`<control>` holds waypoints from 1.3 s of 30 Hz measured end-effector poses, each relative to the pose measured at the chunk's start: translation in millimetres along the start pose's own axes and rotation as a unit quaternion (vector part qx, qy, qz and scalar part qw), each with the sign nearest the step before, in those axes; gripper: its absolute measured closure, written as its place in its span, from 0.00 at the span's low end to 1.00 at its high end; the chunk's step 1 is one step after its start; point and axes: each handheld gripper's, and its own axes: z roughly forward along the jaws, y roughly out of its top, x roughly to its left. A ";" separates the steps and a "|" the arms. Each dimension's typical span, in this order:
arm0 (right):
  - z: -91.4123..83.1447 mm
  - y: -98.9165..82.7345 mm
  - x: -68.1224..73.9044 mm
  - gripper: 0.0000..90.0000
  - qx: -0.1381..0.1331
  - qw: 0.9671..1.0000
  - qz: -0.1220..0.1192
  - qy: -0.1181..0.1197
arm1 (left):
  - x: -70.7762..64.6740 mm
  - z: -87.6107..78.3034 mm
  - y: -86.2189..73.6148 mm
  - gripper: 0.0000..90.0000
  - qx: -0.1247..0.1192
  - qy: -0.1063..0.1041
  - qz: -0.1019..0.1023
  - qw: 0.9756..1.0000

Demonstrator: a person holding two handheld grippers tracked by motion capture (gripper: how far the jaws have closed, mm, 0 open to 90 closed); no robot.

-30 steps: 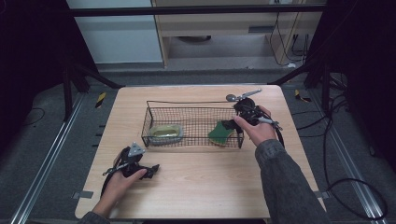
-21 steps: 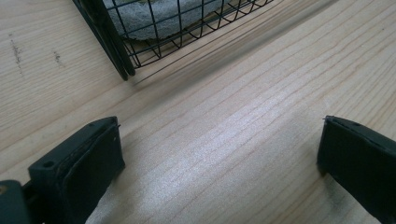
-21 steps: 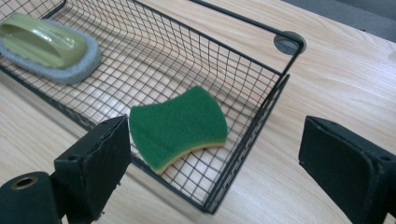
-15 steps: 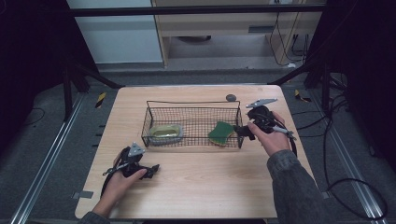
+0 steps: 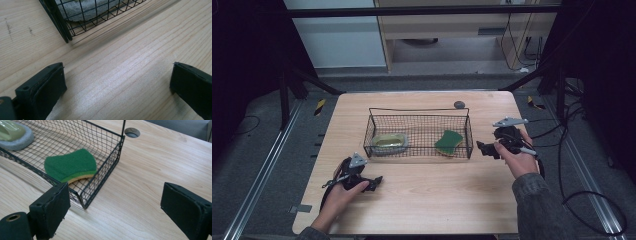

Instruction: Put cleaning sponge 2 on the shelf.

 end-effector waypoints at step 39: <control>28.2 -71.3 -33.8 0.12 0.041 0.997 0.060 -0.024 | 0.0 0.2 0.2 0.00 0.000 0.000 -0.001 1.000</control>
